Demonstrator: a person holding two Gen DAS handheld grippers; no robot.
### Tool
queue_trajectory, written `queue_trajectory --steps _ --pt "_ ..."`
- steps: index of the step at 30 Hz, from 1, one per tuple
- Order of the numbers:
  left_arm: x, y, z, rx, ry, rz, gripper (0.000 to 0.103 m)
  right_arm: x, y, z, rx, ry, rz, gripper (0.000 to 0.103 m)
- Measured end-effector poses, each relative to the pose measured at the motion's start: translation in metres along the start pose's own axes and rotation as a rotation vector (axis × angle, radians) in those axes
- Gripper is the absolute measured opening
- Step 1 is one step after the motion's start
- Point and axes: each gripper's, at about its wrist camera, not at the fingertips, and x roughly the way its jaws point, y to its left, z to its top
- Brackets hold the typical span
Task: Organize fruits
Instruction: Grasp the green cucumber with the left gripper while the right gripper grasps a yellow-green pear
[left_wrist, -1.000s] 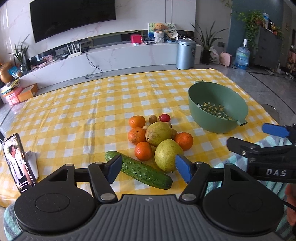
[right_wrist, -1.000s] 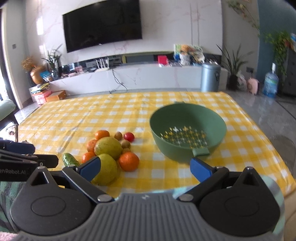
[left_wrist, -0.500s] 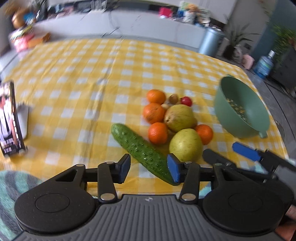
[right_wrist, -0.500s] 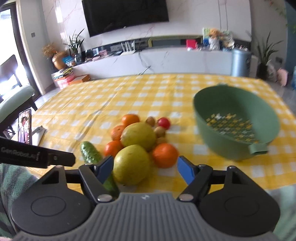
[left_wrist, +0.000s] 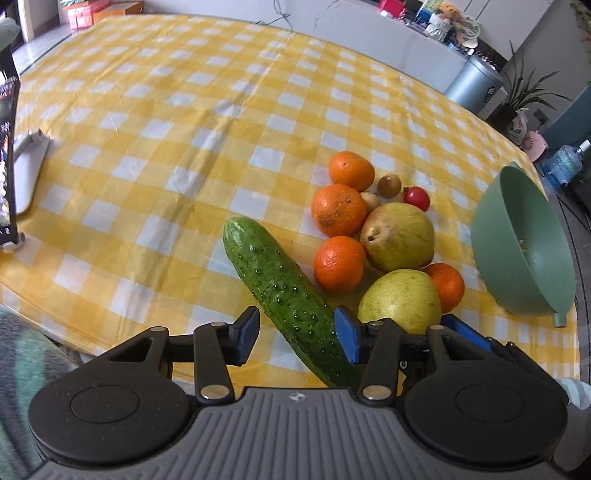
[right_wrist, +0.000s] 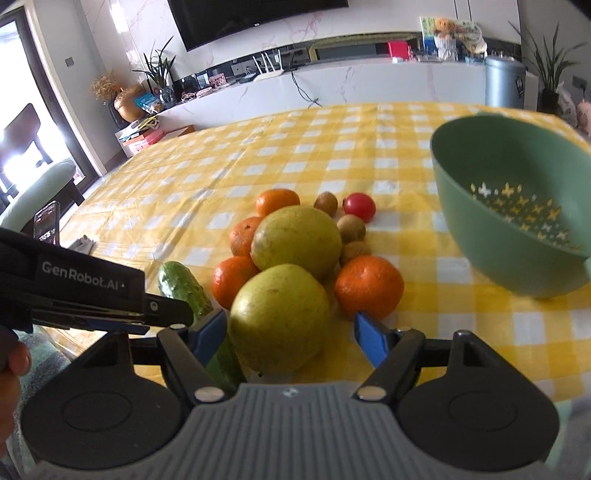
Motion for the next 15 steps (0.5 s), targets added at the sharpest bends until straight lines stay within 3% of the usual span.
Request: queue_trajectory --steps 6,15 --pt "0.013 0.001 0.003 -0.027 0.005 -0.021 0.065 0.011 -0.003 -0.001 0.015 0.018 0.037 0.074" --pt "0.028 0.005 0.007 -0.068 0.013 -0.043 0.065 0.020 -0.011 -0.001 0.076 0.034 0.072 0.071"
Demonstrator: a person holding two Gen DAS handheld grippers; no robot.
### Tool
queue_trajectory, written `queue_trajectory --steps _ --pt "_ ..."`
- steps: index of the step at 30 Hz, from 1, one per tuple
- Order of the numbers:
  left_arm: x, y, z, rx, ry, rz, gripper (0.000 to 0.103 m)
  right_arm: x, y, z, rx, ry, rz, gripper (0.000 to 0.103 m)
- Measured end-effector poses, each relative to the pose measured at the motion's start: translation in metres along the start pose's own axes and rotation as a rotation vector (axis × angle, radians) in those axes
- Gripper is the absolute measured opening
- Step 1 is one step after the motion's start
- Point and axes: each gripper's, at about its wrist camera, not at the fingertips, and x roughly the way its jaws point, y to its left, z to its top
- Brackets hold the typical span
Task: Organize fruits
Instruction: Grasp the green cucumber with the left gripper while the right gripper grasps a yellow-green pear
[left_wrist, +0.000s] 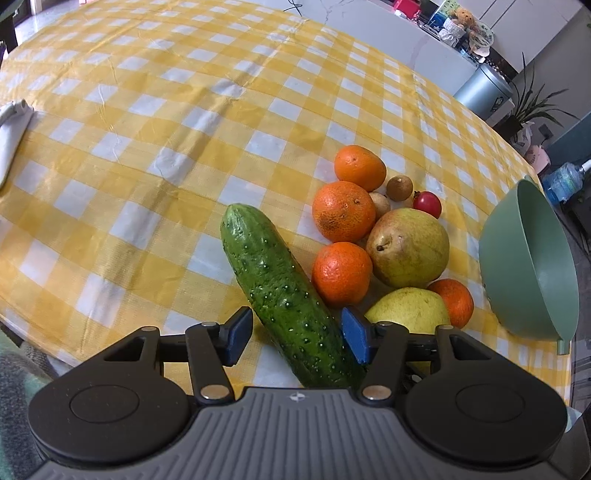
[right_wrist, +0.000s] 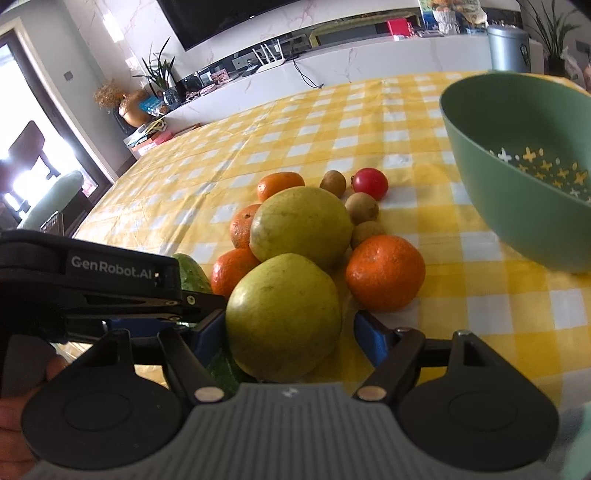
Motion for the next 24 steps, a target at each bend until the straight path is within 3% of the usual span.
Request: queue_trajectory --steps 4,14,24 --pt "0.004 0.002 -0.001 -0.005 -0.005 -0.016 0.062 -0.002 0.002 0.000 -0.016 -0.006 0.016 0.061" --pt "-0.009 -0.001 -0.002 0.056 0.018 -0.008 0.058 -0.014 0.002 -0.011 -0.047 0.011 -0.027 0.061" --pt "0.003 0.003 -0.002 0.006 0.024 -0.013 0.062 -0.009 -0.001 -0.009 -0.021 0.004 -0.010 0.063"
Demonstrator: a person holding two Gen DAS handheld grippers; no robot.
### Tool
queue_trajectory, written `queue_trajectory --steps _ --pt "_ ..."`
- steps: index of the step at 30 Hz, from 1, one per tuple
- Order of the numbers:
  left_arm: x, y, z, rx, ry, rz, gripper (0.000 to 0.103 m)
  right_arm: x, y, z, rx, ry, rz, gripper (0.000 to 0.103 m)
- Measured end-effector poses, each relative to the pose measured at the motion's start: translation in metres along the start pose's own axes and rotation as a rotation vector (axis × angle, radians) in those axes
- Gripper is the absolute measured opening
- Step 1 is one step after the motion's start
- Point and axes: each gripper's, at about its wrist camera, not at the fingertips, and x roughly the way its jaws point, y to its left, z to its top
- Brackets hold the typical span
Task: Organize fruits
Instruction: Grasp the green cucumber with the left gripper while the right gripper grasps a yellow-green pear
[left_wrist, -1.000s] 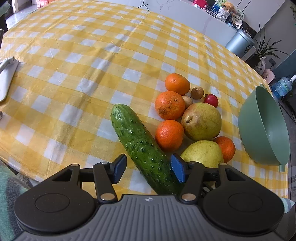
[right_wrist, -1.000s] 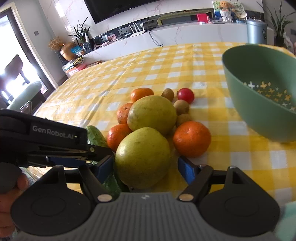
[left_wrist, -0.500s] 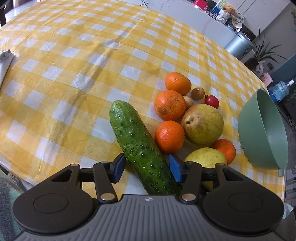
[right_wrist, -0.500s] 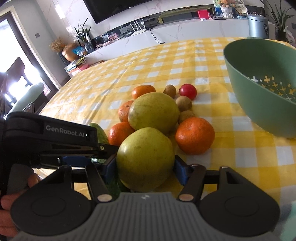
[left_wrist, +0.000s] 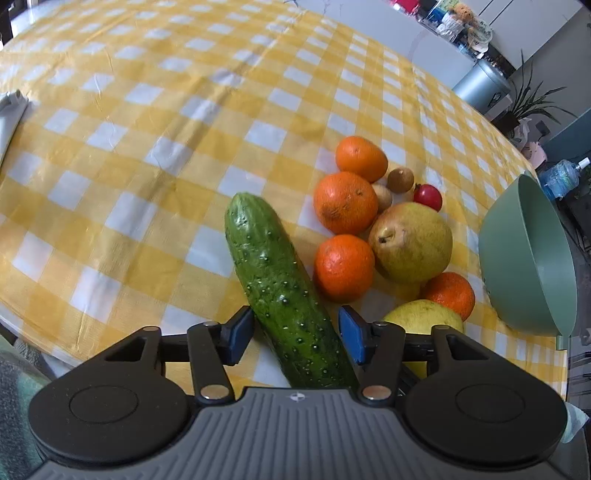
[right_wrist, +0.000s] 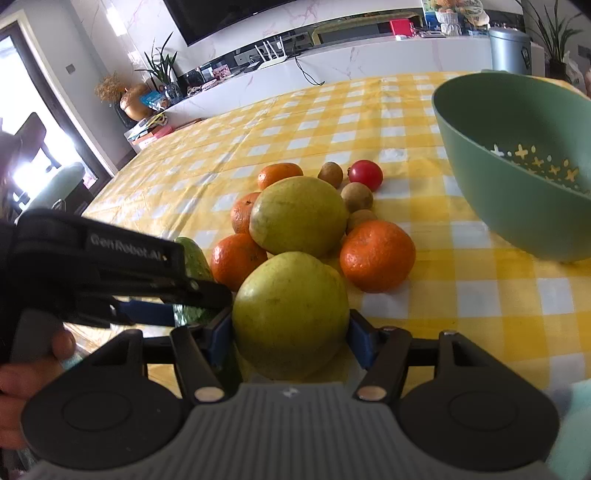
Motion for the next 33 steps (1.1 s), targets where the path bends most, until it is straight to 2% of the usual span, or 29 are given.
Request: queue_trajectory --steps 2,6,12,18,33 --pt "-0.001 -0.003 -0.001 0.016 -0.008 0.004 0.062 0.002 0.000 0.001 0.004 -0.002 0.002 0.063" --pt "-0.003 -0.003 -0.004 0.025 -0.027 0.014 0.053 0.002 0.000 0.001 -0.004 -0.011 0.001 0.061" --pt "-0.006 -0.002 -0.006 0.023 -0.042 0.008 0.049 0.002 0.002 0.000 -0.025 -0.015 -0.006 0.061" --pt "-0.015 -0.004 -0.011 0.039 -0.068 0.021 0.048 -0.008 0.004 -0.003 -0.042 -0.035 -0.012 0.060" --pt "-0.065 -0.018 -0.031 0.107 -0.177 -0.017 0.047 -0.056 0.005 -0.011 -0.053 -0.138 -0.067 0.060"
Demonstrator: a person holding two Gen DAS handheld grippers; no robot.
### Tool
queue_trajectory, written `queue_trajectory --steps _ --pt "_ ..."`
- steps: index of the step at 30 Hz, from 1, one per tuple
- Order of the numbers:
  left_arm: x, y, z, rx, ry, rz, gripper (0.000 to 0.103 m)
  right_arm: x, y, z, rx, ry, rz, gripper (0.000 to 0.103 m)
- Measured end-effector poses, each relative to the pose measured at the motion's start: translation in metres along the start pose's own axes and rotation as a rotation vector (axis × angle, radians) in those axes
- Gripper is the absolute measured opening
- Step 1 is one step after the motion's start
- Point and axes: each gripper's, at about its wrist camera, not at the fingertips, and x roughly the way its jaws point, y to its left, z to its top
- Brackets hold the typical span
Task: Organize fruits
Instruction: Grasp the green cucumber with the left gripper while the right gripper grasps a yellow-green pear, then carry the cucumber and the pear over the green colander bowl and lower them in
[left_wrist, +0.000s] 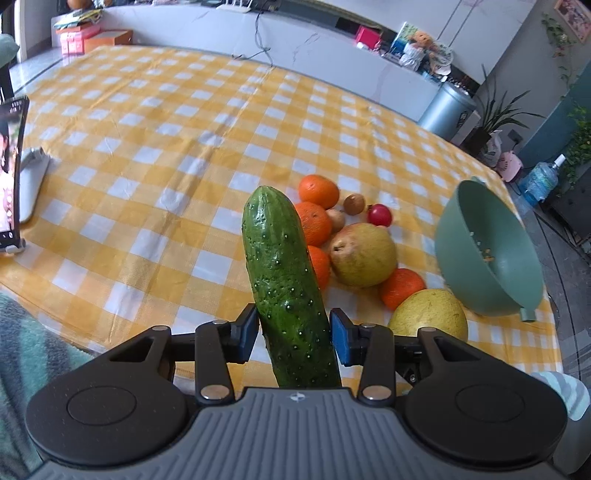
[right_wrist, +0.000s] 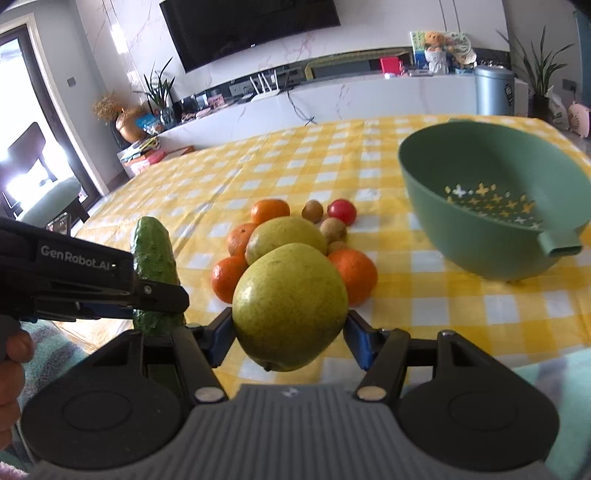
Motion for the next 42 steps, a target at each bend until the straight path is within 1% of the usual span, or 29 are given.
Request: queue_trajectory --steps 4,9,13,18,22,27,31,36,39,42 --pt "-0.013 -0.008 0.001 0.026 -0.025 -0.018 0.046 -0.016 0.002 0.001 -0.020 -0.032 -0.006 0.060" --pt "-0.027 -0.023 0.002 0.063 -0.051 -0.049 0.046 -0.027 -0.003 0.001 -0.015 -0.040 -0.017 0.060" --pt "-0.036 -0.038 0.007 0.096 -0.057 -0.091 0.045 -0.039 -0.010 0.006 -0.011 -0.058 -0.018 0.060" --pt "-0.041 -0.070 0.016 0.173 -0.064 -0.127 0.045 -0.055 -0.021 0.019 -0.031 -0.082 -0.035 0.060" --pt "-0.040 -0.099 0.031 0.221 -0.064 -0.166 0.045 -0.062 -0.037 0.035 -0.058 -0.088 -0.074 0.060" --pt "-0.029 -0.139 0.050 0.306 -0.049 -0.198 0.045 -0.064 -0.070 0.062 -0.061 -0.073 -0.096 0.060" --pt "-0.009 -0.168 0.069 0.340 0.005 -0.237 0.045 -0.058 -0.096 0.084 -0.081 -0.036 -0.102 0.060" --pt "0.013 -0.209 0.085 0.429 0.023 -0.233 0.045 -0.041 -0.123 0.107 -0.131 0.026 -0.115 0.060" --pt "0.030 -0.229 0.094 0.459 0.048 -0.238 0.045 -0.028 -0.140 0.118 -0.146 0.060 -0.122 0.060" --pt "0.050 -0.246 0.097 0.506 0.076 -0.218 0.045 -0.013 -0.154 0.126 -0.159 0.098 -0.125 0.060"
